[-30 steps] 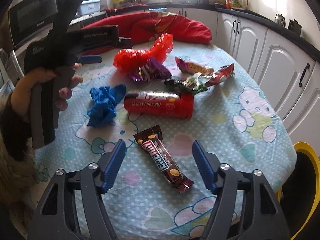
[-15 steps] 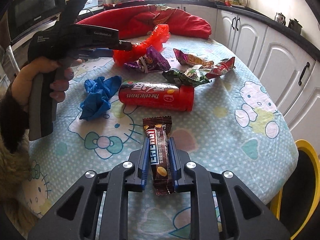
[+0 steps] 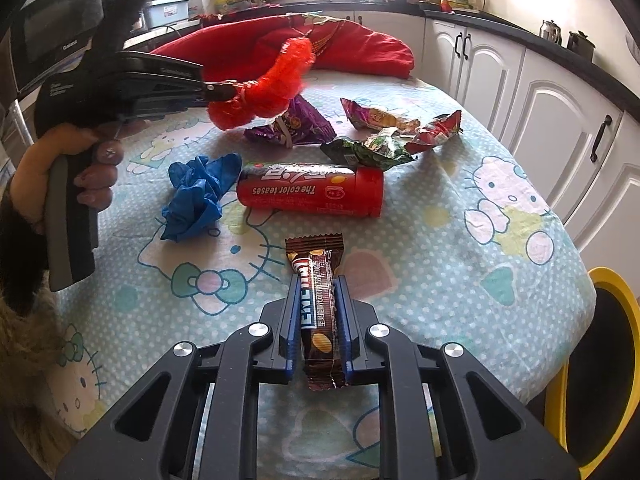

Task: Collect trash
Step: 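Grasp the chocolate bar with the right tool while the left tool grasps the red plastic bag, then carry the chocolate bar and red plastic bag over the yellow bin with both tools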

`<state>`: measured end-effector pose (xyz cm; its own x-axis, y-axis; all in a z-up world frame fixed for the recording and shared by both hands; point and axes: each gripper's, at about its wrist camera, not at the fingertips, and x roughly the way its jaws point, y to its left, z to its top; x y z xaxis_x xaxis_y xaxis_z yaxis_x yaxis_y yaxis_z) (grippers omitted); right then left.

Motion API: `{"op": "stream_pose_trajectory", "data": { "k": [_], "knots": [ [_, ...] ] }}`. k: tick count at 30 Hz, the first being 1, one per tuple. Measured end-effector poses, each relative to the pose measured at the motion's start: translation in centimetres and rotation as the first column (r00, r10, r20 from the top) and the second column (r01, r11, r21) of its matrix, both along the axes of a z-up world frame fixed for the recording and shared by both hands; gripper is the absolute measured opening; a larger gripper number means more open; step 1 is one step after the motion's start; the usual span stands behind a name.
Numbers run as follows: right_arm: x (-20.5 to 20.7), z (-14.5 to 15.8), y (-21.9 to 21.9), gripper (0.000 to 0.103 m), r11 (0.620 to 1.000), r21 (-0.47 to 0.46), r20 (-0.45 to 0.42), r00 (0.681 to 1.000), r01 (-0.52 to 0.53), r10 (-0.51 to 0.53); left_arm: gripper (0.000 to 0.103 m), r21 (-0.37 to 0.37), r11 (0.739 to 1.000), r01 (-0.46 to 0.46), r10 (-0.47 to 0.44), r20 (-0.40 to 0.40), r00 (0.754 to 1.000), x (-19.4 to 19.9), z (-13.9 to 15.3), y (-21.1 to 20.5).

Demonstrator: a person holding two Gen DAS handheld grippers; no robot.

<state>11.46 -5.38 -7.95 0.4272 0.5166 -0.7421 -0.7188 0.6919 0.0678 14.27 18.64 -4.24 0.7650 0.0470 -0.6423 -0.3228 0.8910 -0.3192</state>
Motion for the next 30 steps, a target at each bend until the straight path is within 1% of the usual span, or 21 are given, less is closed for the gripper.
{"op": "stream_pose_trajectory", "data": {
  "k": [4, 9, 17, 24, 30],
  "knots": [
    [-0.1, 0.4, -0.4, 0.015, 1.0, 0.021, -0.004, 1.0, 0.004, -0.004, 0.004, 0.01, 1.0, -0.001, 0.001, 0.029, 1.0, -0.9, 1.3, -0.2],
    [-0.2, 1.5, -1.1, 0.015, 0.999, 0.041, 0.011, 1.0, 0.012, -0.012, 0.004, 0.019, 1.0, 0.023, -0.024, 0.054, 0.998, -1.5, 2.5, -1.2],
    [0.0, 3.5, -3.3, 0.015, 0.996, 0.071, 0.044, 0.998, 0.049, -0.052, 0.004, 0.044, 0.996, 0.08, -0.084, 0.088, 0.993, -1.8, 4.3, -4.3],
    [0.9, 5.2, -5.6, 0.015, 0.991, 0.098, 0.071, 0.992, 0.096, -0.103, 0.004, 0.068, 0.989, 0.129, -0.136, 0.099, 0.986, -1.6, 5.1, -6.8],
    [1.6, 6.0, -7.8, 0.015, 0.983, 0.119, 0.077, 0.986, 0.138, -0.148, 0.004, 0.085, 0.982, 0.168, -0.177, 0.105, 0.979, -1.5, 5.5, -9.0]
  ]
}}
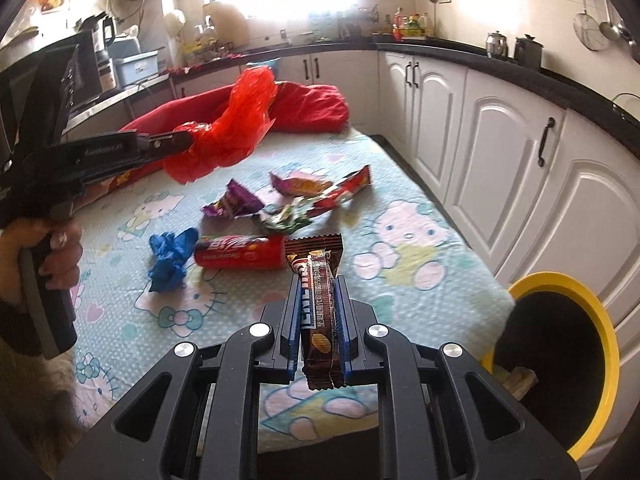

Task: Collect trash
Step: 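Carry the chocolate bar and red plastic bag over the yellow bin with both tools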

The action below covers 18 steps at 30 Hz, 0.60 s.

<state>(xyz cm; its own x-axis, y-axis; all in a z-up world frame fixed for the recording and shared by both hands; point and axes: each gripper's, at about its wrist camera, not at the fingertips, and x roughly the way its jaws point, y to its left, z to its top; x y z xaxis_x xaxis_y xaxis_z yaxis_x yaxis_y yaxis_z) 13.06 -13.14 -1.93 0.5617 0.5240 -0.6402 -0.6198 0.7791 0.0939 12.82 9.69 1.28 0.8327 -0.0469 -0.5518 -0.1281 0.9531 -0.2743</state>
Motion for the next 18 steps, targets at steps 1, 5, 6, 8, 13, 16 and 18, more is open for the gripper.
{"op": "stream_pose_trajectory", "data": {
  "k": [1, 5, 6, 8, 13, 16, 18],
  "knots": [
    [0.1, 0.1, -0.3, 0.015, 1.0, 0.002, 0.001, 1.0, 0.006, -0.006, 0.004, 0.003, 1.0, 0.007, -0.007, 0.001, 1.0, 0.0, 0.1, -0.3],
    [0.5, 0.5, -1.9, 0.015, 0.999, 0.011, 0.007, 0.999, 0.035, -0.035, 0.004, 0.017, 0.999, 0.036, -0.036, 0.006, 0.999, 0.3, 0.3, -1.8],
    [0.6, 0.6, -2.4, 0.015, 0.999, 0.014, 0.01, 0.999, 0.045, -0.045, 0.004, 0.018, 0.999, 0.039, -0.039, 0.007, 0.999, 0.3, 0.4, -2.0],
    [0.7, 0.8, -3.1, 0.015, 0.998, 0.018, 0.013, 0.998, 0.061, -0.061, 0.004, 0.023, 0.998, 0.053, -0.053, 0.008, 0.999, 0.5, 0.5, -2.6],
    [1.2, 1.4, -5.5, 0.015, 0.993, 0.033, 0.022, 0.993, 0.111, -0.112, 0.004, 0.035, 0.996, 0.086, -0.086, 0.01, 0.996, 0.9, 0.6, -4.5],
    [1.5, 1.5, -7.0, 0.015, 0.988, 0.047, 0.019, 0.989, 0.144, -0.146, 0.004, 0.041, 0.994, 0.105, -0.105, 0.009, 0.994, 1.1, 0.6, -5.4],
    [1.8, 1.6, -7.9, 0.015, 0.984, 0.056, 0.016, 0.986, 0.166, -0.167, 0.005, 0.047, 0.991, 0.122, -0.122, 0.009, 0.992, 1.3, 0.7, -6.2]
  ]
}}
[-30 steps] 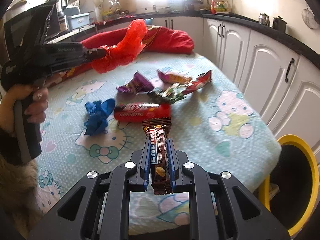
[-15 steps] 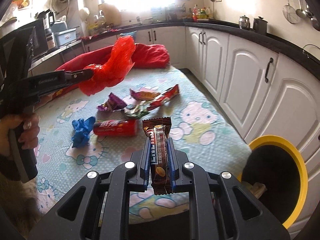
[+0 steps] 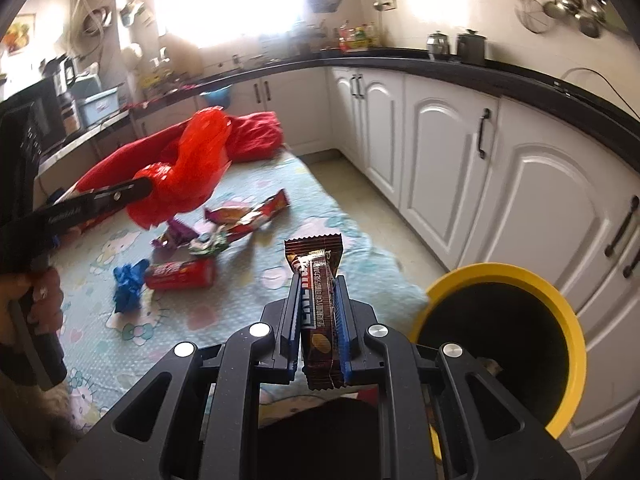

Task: Collect trash
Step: 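Carry the chocolate bar and red plastic bag over the yellow bin with both tools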

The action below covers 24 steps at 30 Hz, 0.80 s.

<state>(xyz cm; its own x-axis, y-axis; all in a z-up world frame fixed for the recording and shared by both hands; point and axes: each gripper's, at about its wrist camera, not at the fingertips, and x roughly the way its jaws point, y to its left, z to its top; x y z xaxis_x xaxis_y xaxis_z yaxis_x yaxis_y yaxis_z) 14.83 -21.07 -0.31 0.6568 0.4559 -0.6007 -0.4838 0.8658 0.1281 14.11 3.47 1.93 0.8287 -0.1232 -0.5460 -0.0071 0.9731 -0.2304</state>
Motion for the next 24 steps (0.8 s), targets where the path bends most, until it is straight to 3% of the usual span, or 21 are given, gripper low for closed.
{"op": "stream_pose_trajectory", "data": {
  "k": [24],
  "knots": [
    [1.7, 0.4, -9.8, 0.015, 0.974, 0.052, 0.017, 0.975, 0.22, -0.221, 0.005, 0.049, 0.984, 0.171, -0.171, -0.015, 0.985, 2.0, -0.6, -9.0]
  ]
}}
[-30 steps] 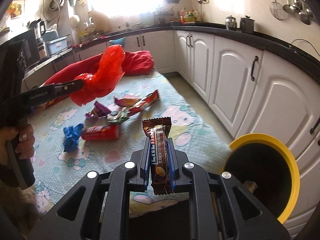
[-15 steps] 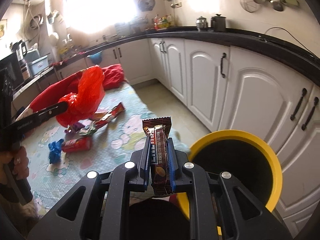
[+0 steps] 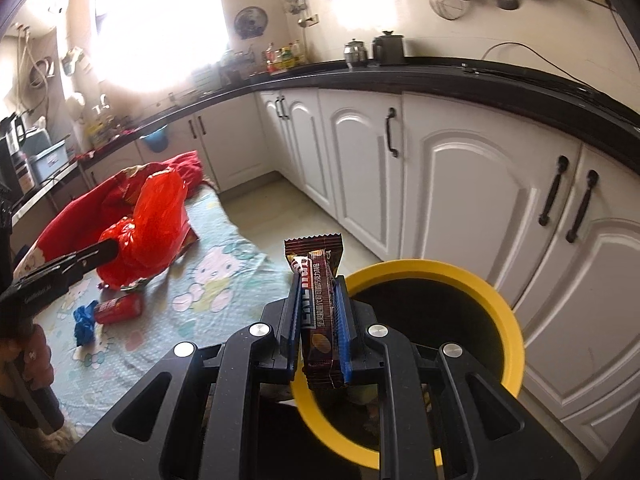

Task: Collect trash
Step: 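Carry the chocolate bar and red plastic bag over the yellow bin with both tools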

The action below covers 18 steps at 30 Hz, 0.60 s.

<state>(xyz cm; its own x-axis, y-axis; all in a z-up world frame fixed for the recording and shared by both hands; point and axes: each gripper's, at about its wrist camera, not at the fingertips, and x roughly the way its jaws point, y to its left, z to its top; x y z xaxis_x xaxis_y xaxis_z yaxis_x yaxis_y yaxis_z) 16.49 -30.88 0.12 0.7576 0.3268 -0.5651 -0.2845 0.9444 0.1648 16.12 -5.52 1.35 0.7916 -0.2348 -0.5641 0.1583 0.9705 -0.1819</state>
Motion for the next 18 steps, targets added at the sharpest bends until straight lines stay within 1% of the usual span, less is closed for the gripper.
{"op": "stream_pose_trajectory", "data": {
  "k": [8, 18],
  "knots": [
    [0.6, -0.6, -2.9, 0.015, 0.998, 0.008, -0.01, 0.998, 0.07, -0.069, 0.005, 0.023, 0.997, 0.068, -0.067, -0.017, 0.998, 0.8, -1.0, -3.4],
    [1.4, -2.3, -6.6, 0.015, 0.987, 0.028, -0.06, 0.986, 0.159, -0.157, 0.005, 0.056, 0.986, 0.155, -0.153, -0.054, 0.987, 1.9, -2.7, -8.1]
  ]
}}
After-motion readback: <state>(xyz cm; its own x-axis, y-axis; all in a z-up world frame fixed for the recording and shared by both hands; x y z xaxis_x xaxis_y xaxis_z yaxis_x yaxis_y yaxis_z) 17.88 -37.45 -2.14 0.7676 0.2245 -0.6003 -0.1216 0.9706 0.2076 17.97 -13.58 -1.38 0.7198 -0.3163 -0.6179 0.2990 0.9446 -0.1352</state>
